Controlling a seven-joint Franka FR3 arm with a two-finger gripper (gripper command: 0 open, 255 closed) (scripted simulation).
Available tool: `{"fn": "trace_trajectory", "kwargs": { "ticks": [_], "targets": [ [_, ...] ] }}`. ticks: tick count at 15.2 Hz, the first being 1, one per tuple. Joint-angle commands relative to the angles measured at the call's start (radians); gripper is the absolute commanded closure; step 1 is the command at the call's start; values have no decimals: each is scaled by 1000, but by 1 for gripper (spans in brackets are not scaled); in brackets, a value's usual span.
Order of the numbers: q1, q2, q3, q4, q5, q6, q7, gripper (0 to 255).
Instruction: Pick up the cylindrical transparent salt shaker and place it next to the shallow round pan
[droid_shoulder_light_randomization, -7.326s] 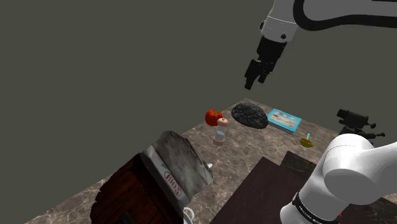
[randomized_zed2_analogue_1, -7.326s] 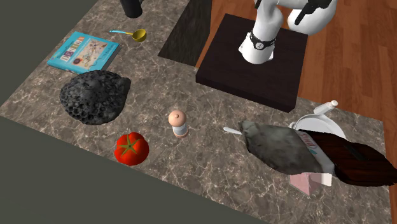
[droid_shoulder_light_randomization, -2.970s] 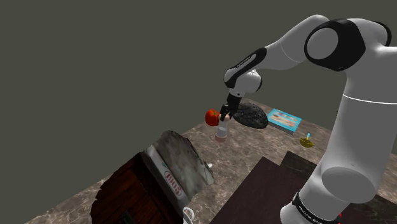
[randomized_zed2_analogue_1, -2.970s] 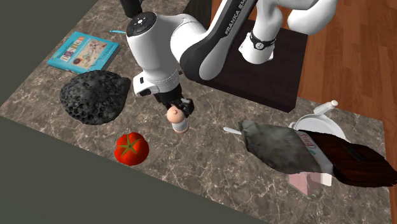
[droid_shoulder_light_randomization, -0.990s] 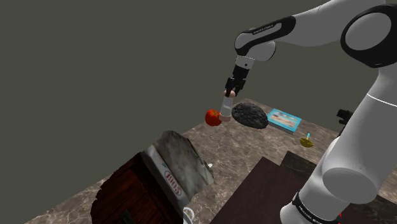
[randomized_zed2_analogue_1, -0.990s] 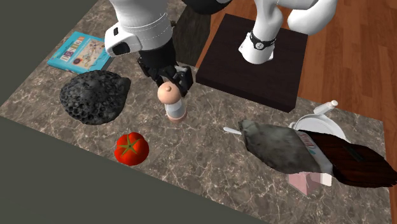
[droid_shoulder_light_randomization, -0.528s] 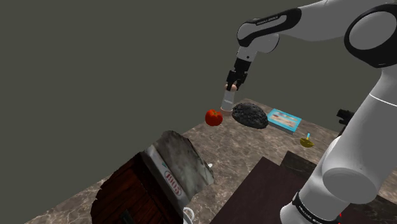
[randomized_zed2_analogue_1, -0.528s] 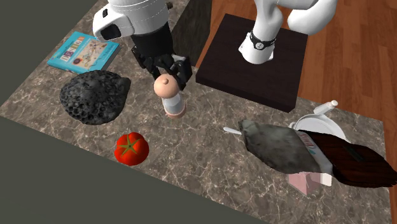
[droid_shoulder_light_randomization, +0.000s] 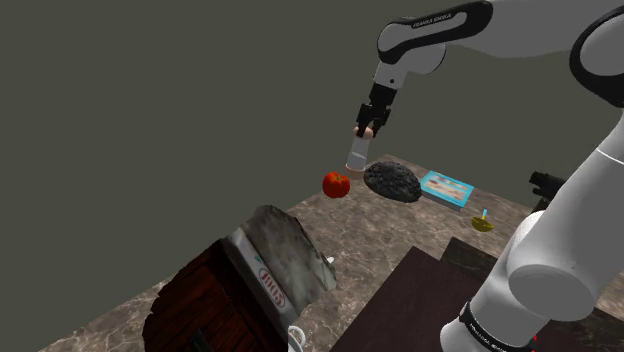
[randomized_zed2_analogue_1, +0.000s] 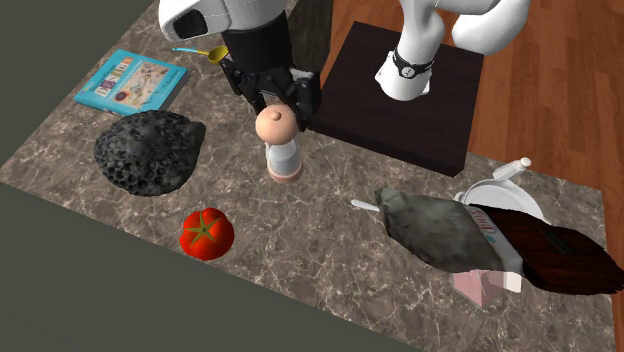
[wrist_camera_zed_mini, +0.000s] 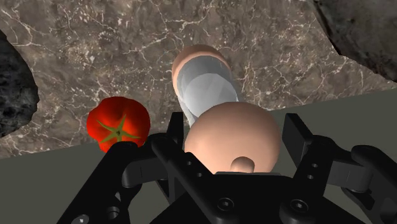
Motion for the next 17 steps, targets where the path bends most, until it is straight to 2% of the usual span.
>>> {"fn": "trace_trajectory", "kwargs": {
  "ticks": [1,9,17],
  "targets": [
    [15,-65,24,-63,-23,10,48,255],
    [56,-297,153,-299,-63,48,239,255],
    [106,-479,300,-464,-34,54,425,255]
  ]
}}
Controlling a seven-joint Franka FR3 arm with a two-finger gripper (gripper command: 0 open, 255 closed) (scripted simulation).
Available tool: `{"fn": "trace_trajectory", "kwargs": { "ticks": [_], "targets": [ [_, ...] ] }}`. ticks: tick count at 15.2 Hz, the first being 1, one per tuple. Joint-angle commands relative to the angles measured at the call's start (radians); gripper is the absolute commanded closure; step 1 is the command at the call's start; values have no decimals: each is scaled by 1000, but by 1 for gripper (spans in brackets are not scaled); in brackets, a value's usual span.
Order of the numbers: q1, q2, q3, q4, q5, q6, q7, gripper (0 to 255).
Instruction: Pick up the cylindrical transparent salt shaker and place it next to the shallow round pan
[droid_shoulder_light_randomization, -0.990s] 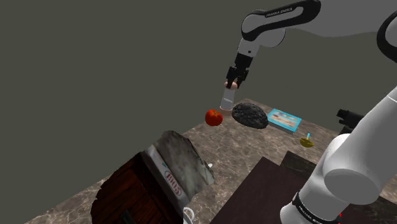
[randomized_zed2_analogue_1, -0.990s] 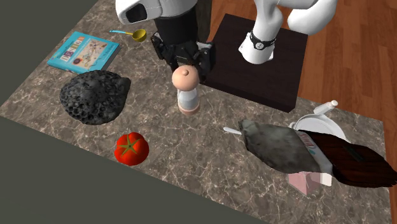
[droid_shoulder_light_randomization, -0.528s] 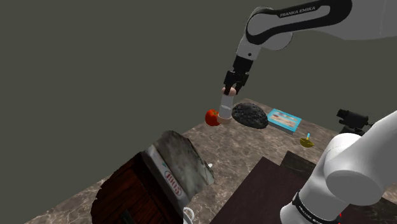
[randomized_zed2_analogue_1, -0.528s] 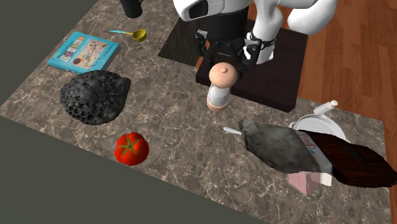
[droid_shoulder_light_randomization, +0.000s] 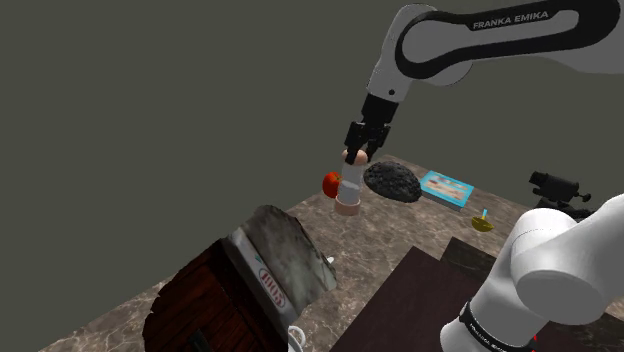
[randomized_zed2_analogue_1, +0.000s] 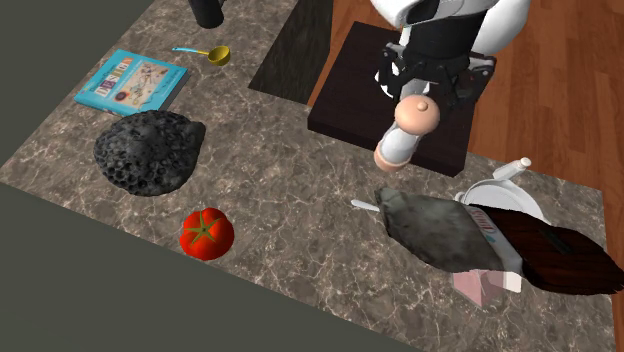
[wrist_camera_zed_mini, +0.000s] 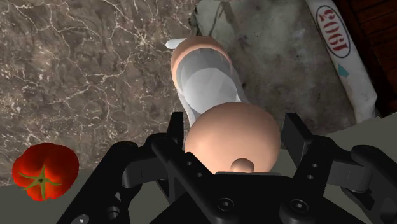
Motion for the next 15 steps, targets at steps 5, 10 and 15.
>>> {"fn": "trace_trajectory", "kwargs": {
  "ticks": [5,10,15],
  "targets": [
    [51,-115,119,-89,50,-5,143,255],
    [105,-173,223,-127,107,-6,264,255],
    [160,-199,333,-134,168,-1,388,255]
  ]
}}
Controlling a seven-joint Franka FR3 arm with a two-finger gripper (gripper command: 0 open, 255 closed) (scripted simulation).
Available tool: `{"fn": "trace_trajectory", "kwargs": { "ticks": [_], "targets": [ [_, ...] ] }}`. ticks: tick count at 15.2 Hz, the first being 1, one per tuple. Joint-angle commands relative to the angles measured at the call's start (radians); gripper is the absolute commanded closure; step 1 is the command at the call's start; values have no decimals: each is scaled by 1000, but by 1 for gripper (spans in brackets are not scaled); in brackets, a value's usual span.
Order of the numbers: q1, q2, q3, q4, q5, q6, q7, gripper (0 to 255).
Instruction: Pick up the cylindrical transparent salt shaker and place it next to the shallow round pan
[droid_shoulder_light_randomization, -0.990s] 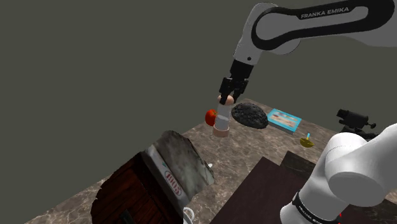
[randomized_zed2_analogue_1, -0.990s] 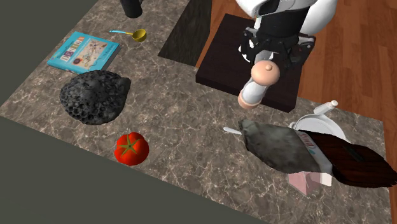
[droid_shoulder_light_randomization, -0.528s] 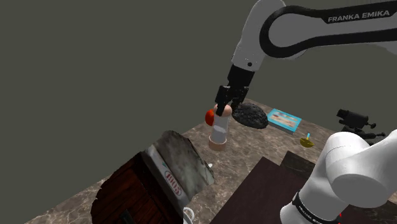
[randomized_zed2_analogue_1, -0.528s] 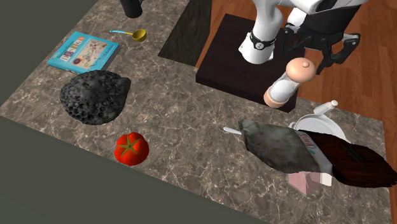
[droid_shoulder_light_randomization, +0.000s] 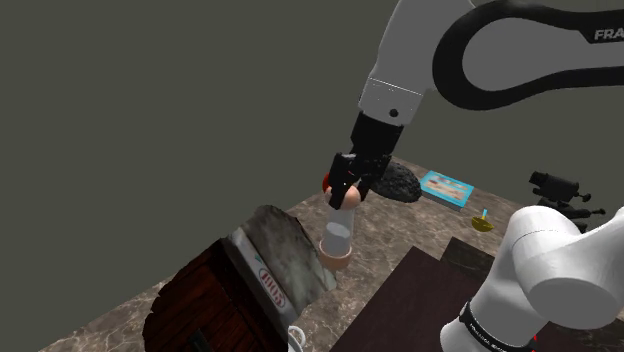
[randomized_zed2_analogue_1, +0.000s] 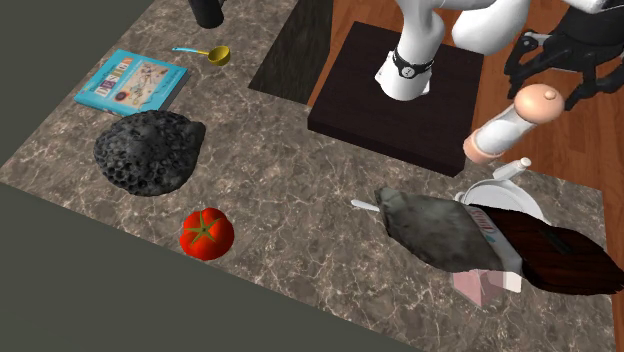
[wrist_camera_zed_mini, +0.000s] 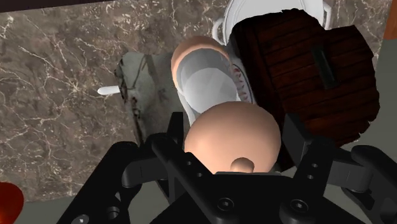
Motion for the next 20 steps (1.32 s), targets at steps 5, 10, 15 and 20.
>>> {"fn": "trace_trajectory", "kwargs": {
  "ticks": [5,10,15,20],
  "targets": [
    [60,4,136,19,70,17,151,255],
    [94,44,254,70,114,37,277,255],
    [106,113,379,149,136,62,406,255],
    [91,208,514,254,126,89,542,255]
  ]
}}
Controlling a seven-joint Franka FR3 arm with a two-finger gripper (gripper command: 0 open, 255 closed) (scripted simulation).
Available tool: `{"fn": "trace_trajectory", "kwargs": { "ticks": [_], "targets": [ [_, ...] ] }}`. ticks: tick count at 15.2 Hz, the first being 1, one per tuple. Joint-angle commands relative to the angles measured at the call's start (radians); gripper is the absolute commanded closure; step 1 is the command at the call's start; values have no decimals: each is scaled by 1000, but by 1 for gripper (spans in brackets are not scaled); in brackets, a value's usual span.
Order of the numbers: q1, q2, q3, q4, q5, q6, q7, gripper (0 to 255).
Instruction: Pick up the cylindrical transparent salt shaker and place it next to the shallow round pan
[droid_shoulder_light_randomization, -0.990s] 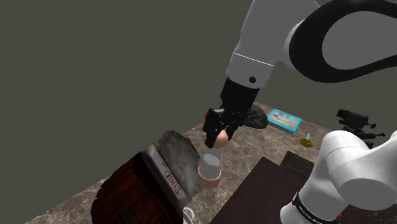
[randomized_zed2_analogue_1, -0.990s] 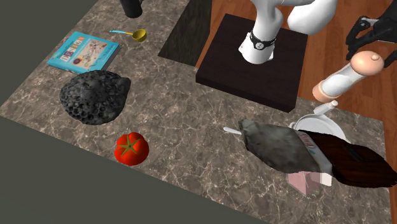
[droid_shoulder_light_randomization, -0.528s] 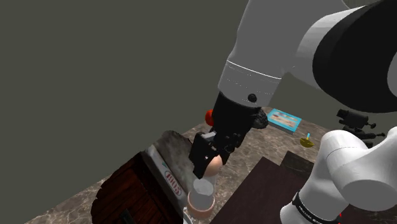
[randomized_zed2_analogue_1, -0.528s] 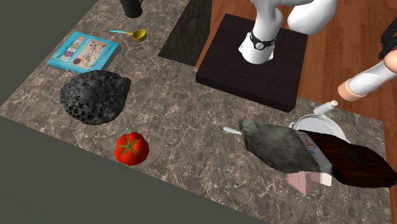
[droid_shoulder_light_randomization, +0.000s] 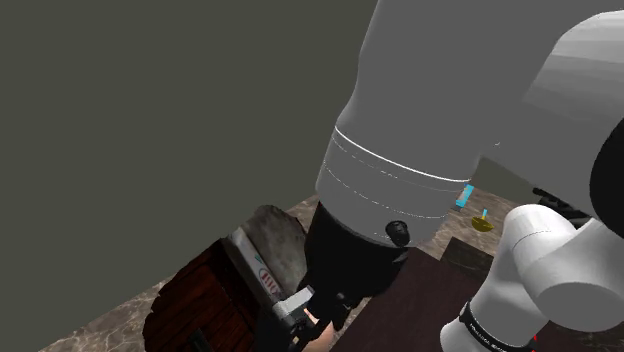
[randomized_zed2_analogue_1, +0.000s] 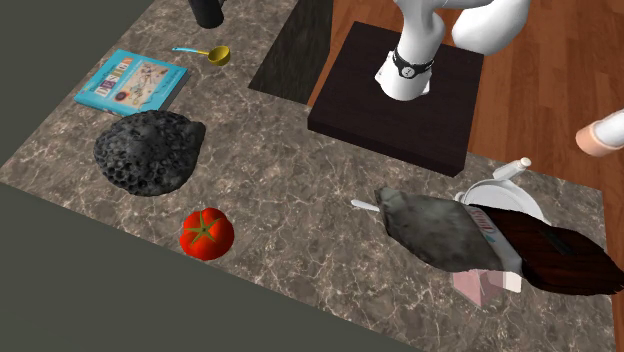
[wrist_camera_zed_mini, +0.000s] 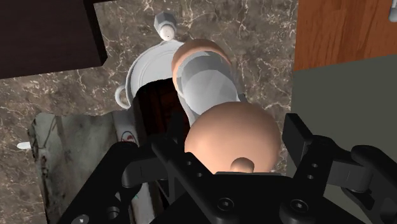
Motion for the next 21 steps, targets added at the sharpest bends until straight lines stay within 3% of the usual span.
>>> {"fn": "trace_trajectory", "kwargs": {
  "ticks": [1,8,21],
  "targets": [
    [-12,45,60,53,-12,7,63,255],
    [-94,226,289,232,-121,38,278,255],
    [-118,287,365,100,-148,221,304,255]
  ]
}}
